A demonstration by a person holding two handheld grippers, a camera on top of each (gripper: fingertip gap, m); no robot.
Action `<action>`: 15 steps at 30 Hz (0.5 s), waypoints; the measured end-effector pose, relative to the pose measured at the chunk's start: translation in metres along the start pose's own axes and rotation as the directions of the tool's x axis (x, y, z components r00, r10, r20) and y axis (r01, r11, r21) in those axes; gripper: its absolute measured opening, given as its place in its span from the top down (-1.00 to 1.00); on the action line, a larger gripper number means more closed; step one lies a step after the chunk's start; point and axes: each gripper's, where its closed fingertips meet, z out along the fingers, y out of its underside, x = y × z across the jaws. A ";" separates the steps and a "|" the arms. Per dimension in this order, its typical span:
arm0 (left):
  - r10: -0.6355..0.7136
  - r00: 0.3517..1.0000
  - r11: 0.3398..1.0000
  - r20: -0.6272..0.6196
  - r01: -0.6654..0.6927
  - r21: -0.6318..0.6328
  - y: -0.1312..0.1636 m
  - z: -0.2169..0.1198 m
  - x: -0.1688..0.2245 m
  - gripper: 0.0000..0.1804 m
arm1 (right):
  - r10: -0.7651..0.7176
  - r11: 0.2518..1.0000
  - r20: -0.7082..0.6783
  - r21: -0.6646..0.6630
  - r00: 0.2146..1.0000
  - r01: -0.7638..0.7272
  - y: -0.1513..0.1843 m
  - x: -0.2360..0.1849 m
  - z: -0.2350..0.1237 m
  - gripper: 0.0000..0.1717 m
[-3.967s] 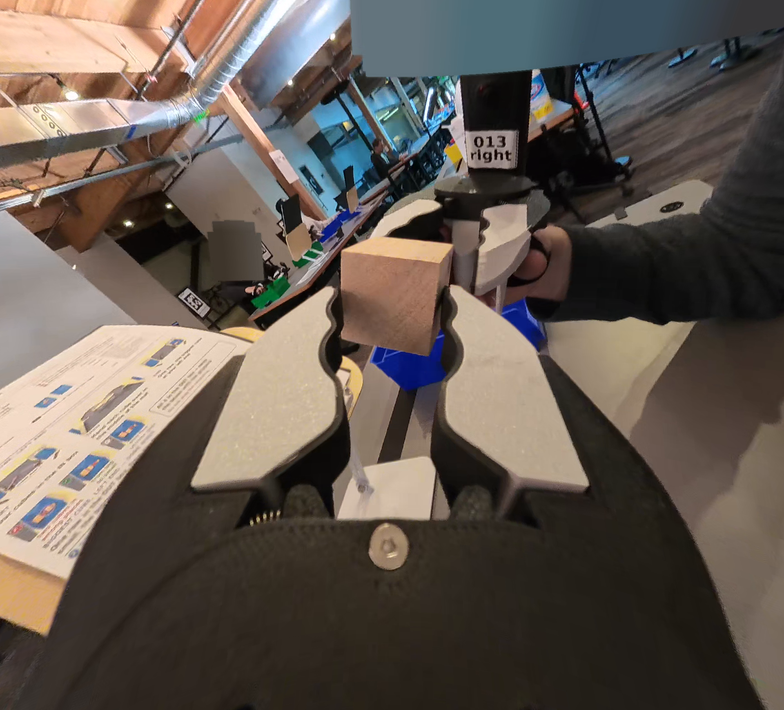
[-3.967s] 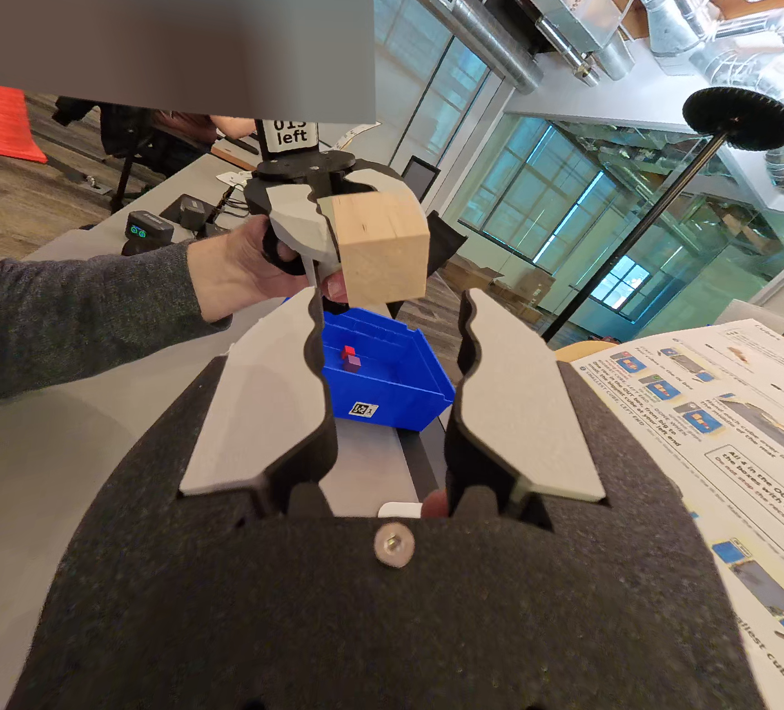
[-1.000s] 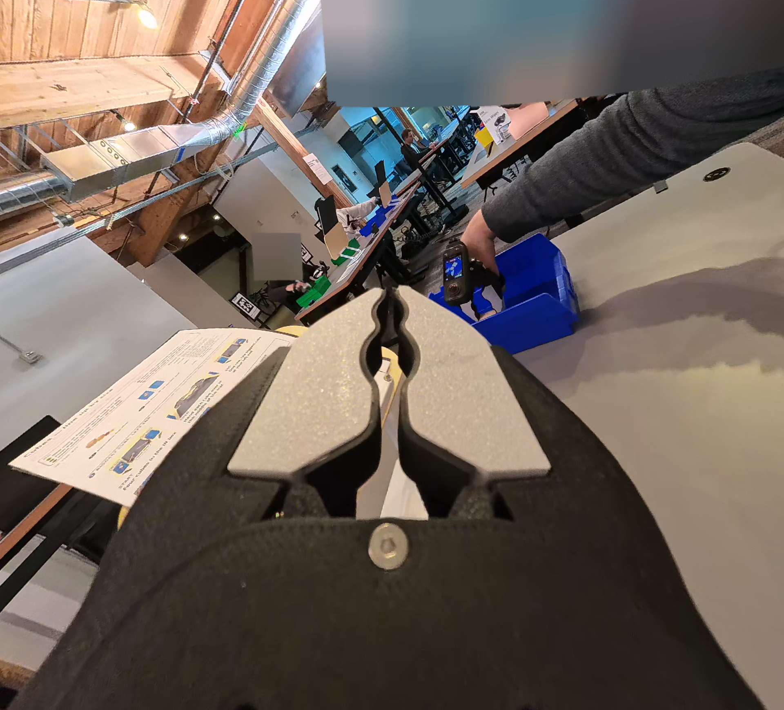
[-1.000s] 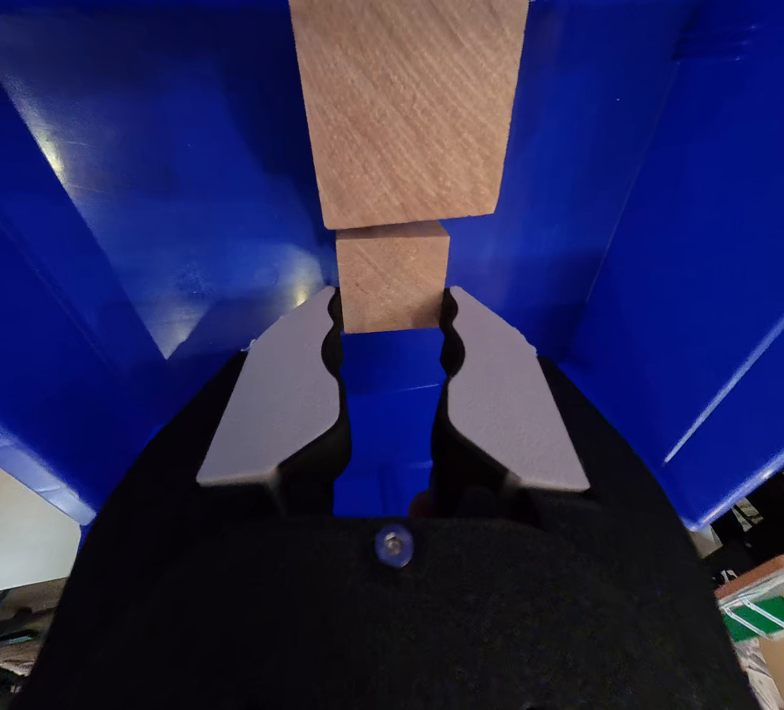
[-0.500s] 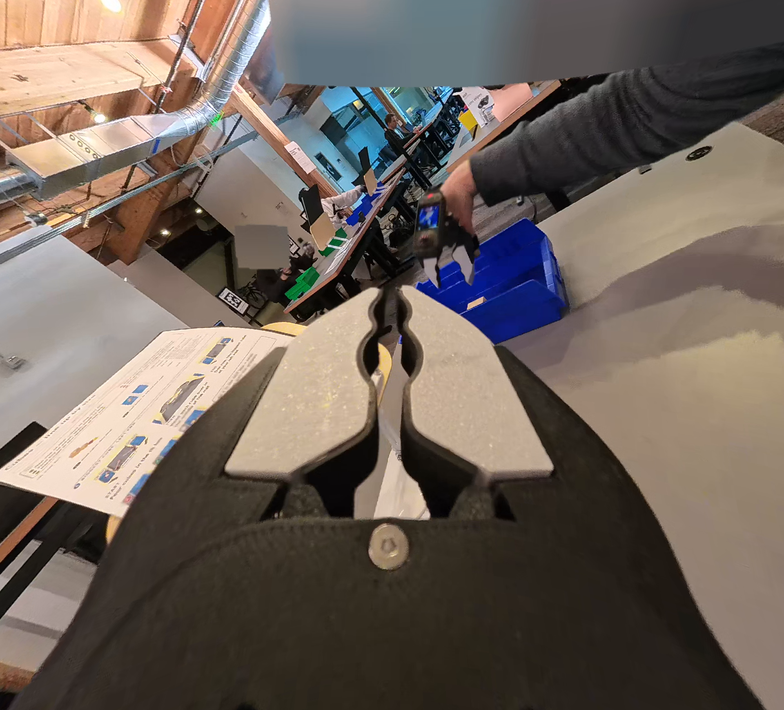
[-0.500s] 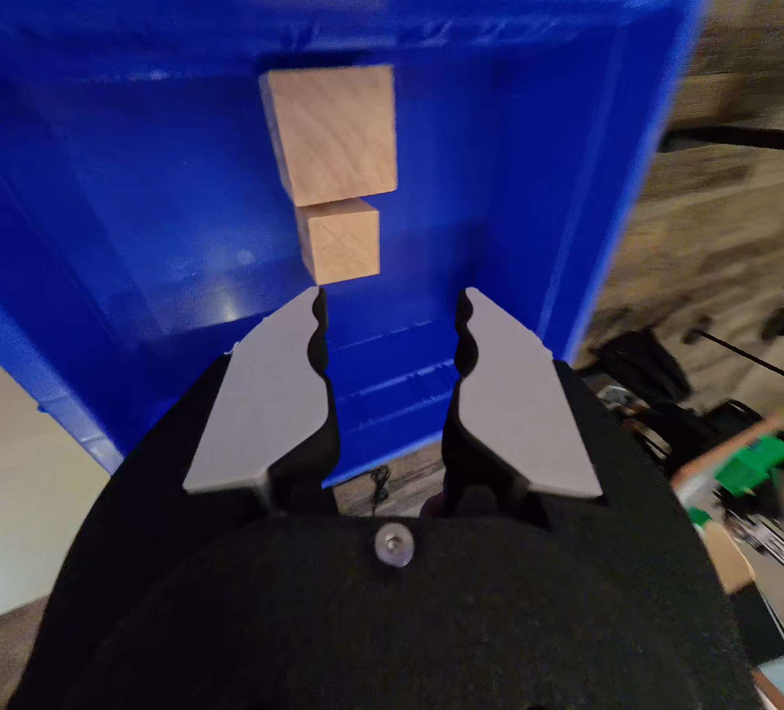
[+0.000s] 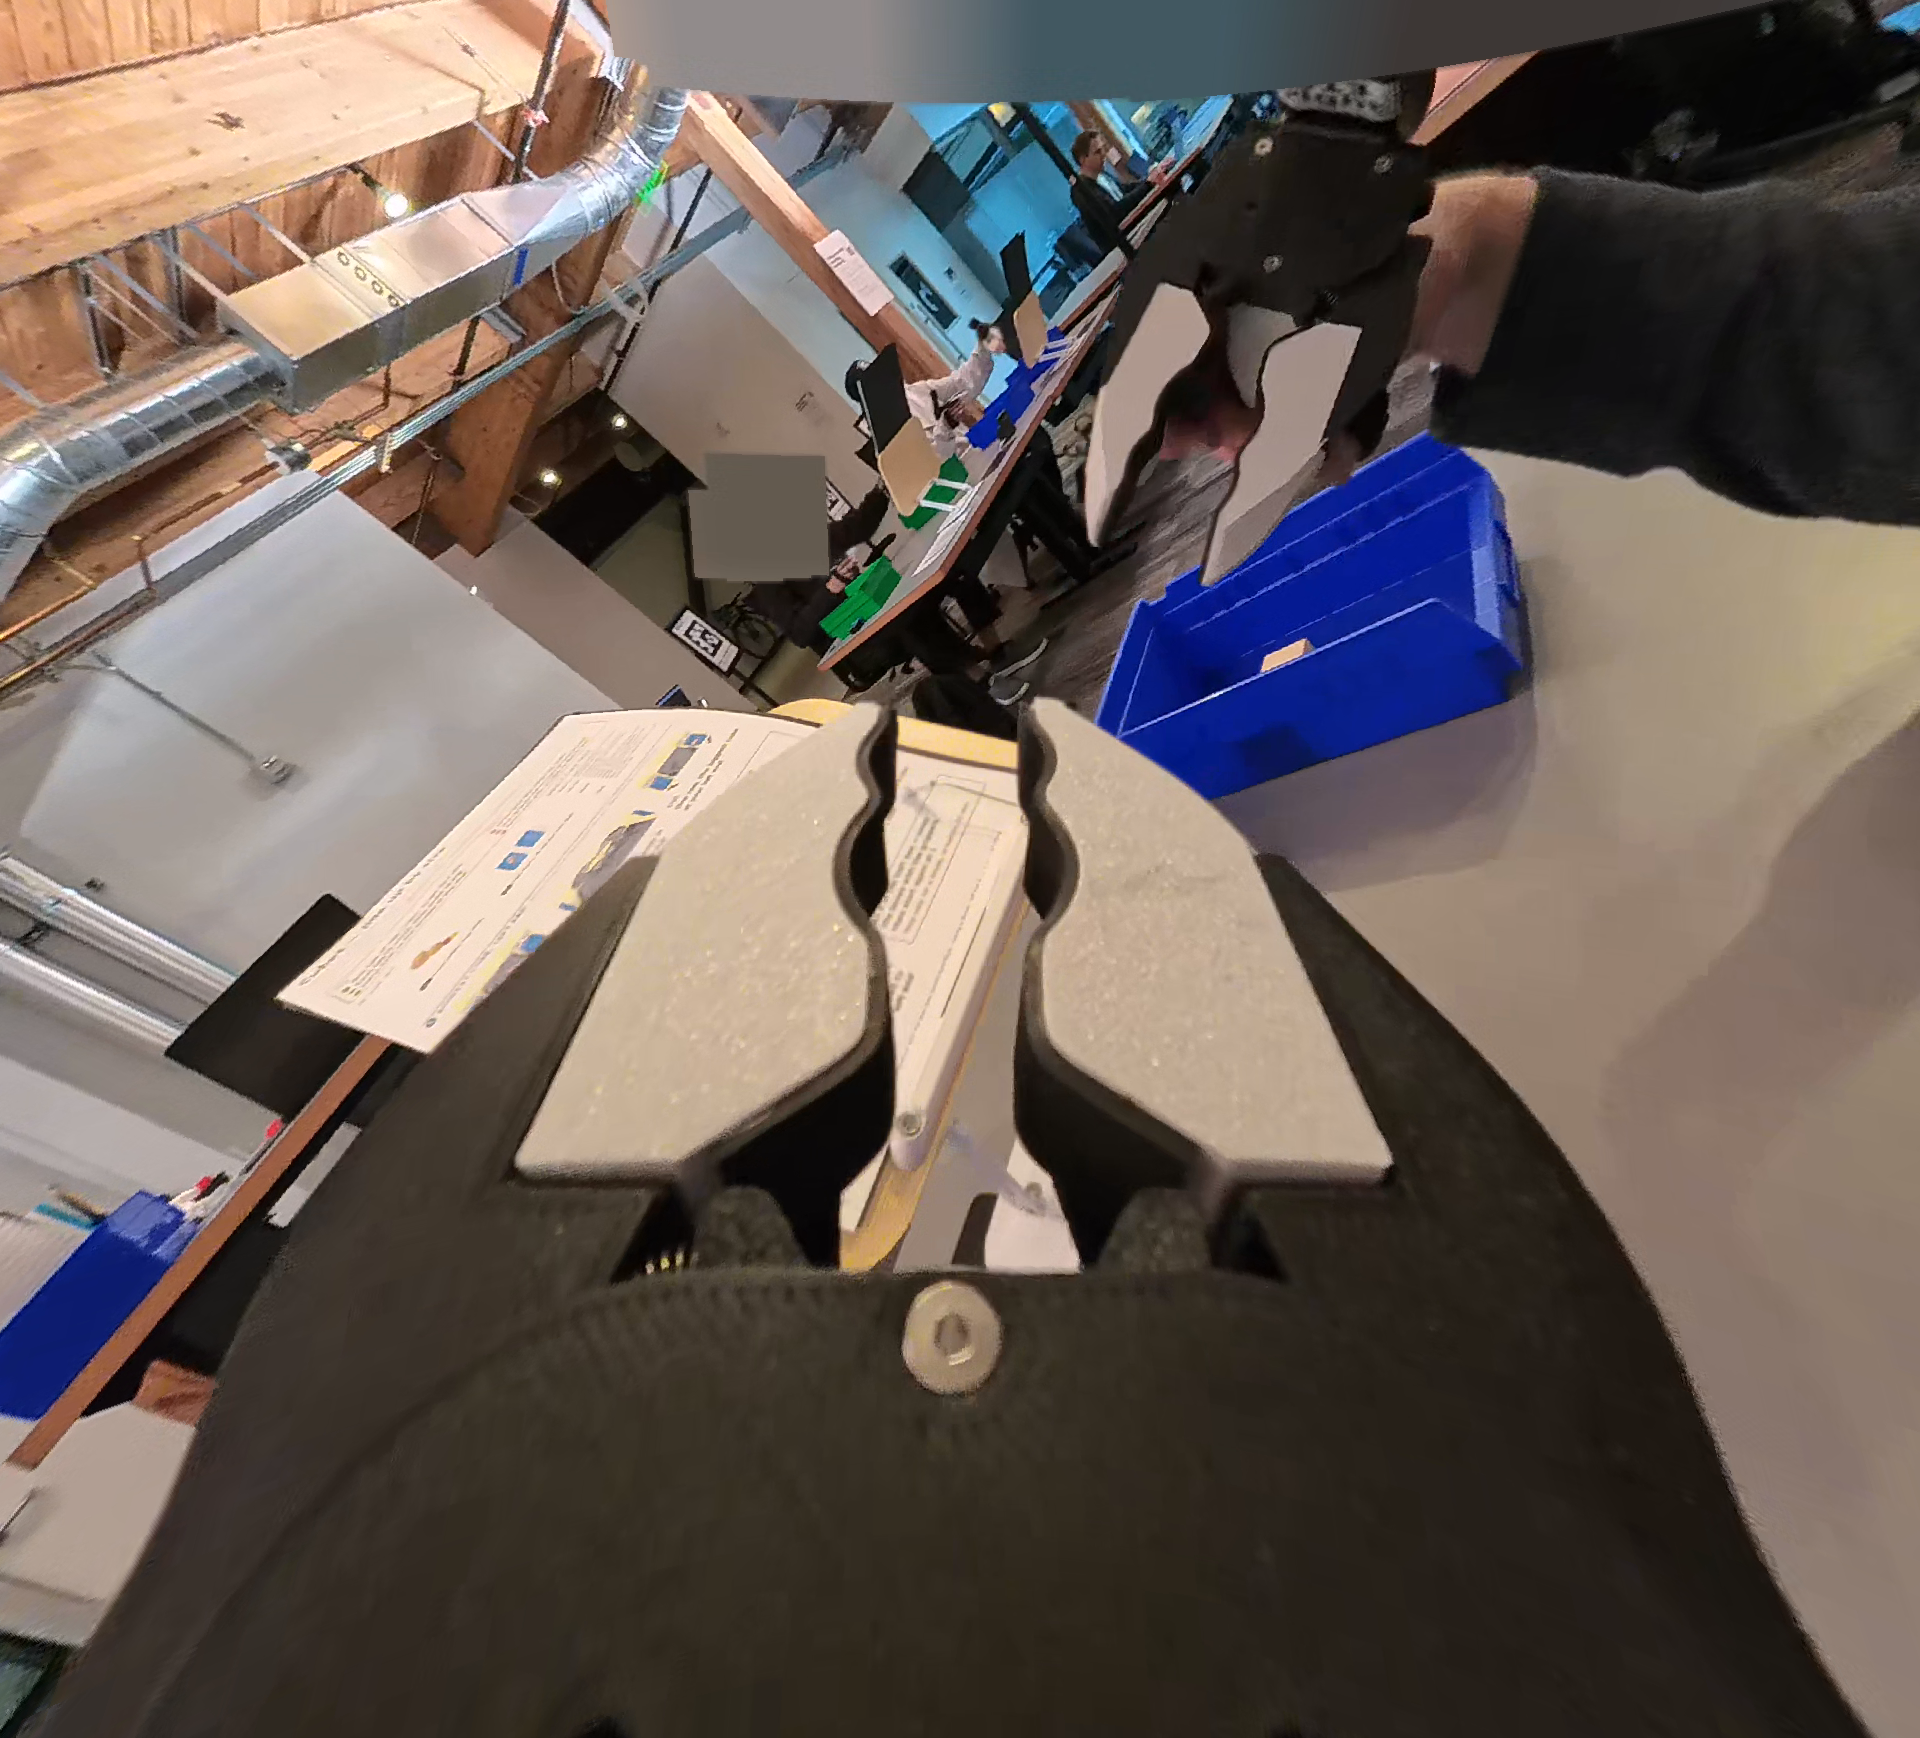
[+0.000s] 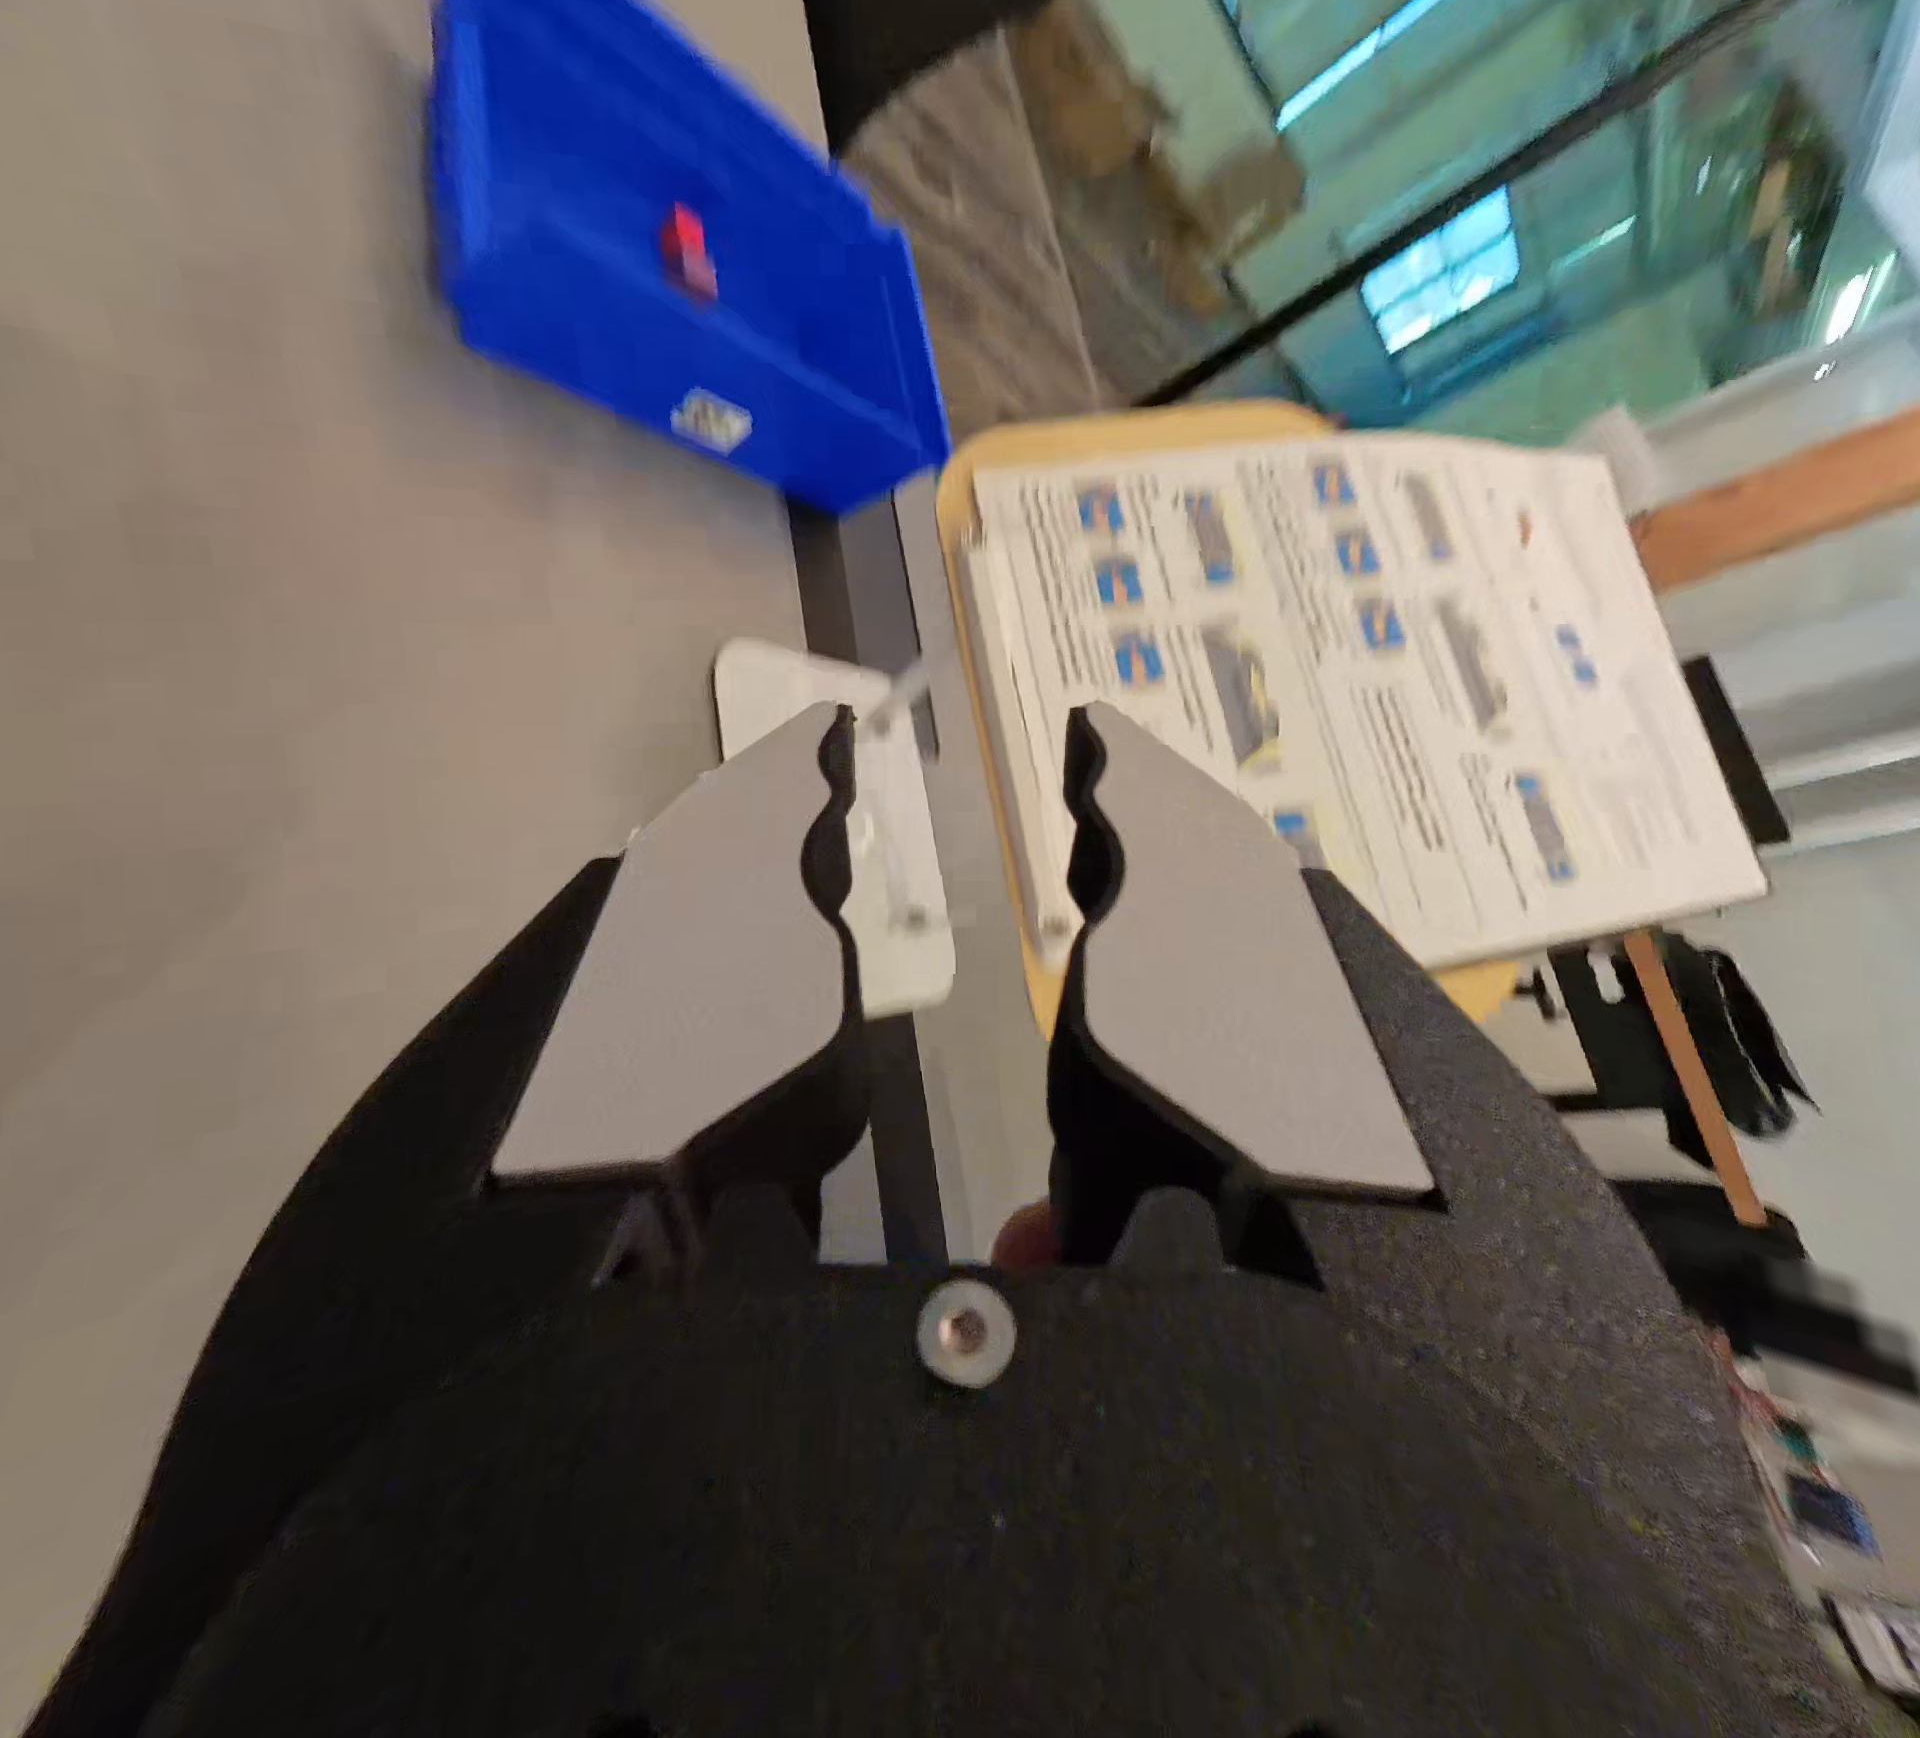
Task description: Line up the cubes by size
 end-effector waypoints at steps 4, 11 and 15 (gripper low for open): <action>0.018 1.000 0.999 0.016 -0.017 -0.044 0.006 -0.004 -0.003 0.76 | 0.014 0.990 0.007 0.144 1.000 -0.015 -0.043 -0.009 0.027 0.56; 0.031 1.000 0.986 -0.003 -0.031 -0.164 0.037 0.012 -0.004 0.71 | 0.011 0.972 0.086 0.232 0.996 -0.031 -0.050 -0.024 0.037 0.54; 0.092 0.995 0.939 0.043 -0.073 -0.337 0.067 0.017 -0.010 0.68 | 0.008 0.976 0.068 0.218 0.998 -0.022 -0.046 -0.020 0.035 0.53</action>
